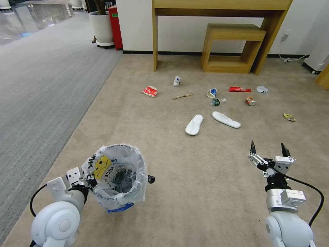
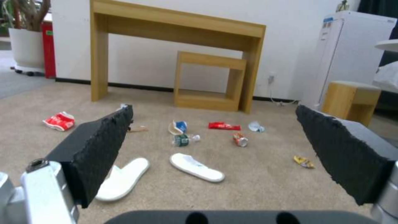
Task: Pick up the trash bin and place the garbage on the floor into it.
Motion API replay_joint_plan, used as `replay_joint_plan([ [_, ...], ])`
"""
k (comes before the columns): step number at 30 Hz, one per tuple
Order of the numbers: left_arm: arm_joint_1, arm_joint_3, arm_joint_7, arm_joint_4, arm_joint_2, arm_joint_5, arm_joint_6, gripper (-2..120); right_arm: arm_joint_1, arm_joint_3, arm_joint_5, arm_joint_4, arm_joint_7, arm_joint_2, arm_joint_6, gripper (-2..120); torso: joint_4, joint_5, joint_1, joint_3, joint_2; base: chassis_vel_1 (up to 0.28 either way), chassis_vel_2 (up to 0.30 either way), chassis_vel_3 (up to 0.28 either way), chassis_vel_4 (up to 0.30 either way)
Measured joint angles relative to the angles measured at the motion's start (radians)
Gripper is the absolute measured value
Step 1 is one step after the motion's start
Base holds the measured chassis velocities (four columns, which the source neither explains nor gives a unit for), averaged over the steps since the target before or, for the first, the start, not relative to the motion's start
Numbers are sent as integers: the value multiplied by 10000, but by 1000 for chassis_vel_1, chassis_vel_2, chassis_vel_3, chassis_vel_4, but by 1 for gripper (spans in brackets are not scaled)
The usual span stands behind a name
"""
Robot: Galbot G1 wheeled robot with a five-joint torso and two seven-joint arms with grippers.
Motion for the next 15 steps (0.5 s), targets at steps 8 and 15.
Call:
replay_joint_plan([
  [8,17,-140,4,-367,97,-52,4,0,-4,20,0,-5,0,60,-2,100,0,1,0,0,0,0,0,0,0],
  [15,-10,-314,-5,-450,238,-308,12,0,17,42,34,-2,-5,97,-9,100,0,0,0,0,0,0,0,0,0],
])
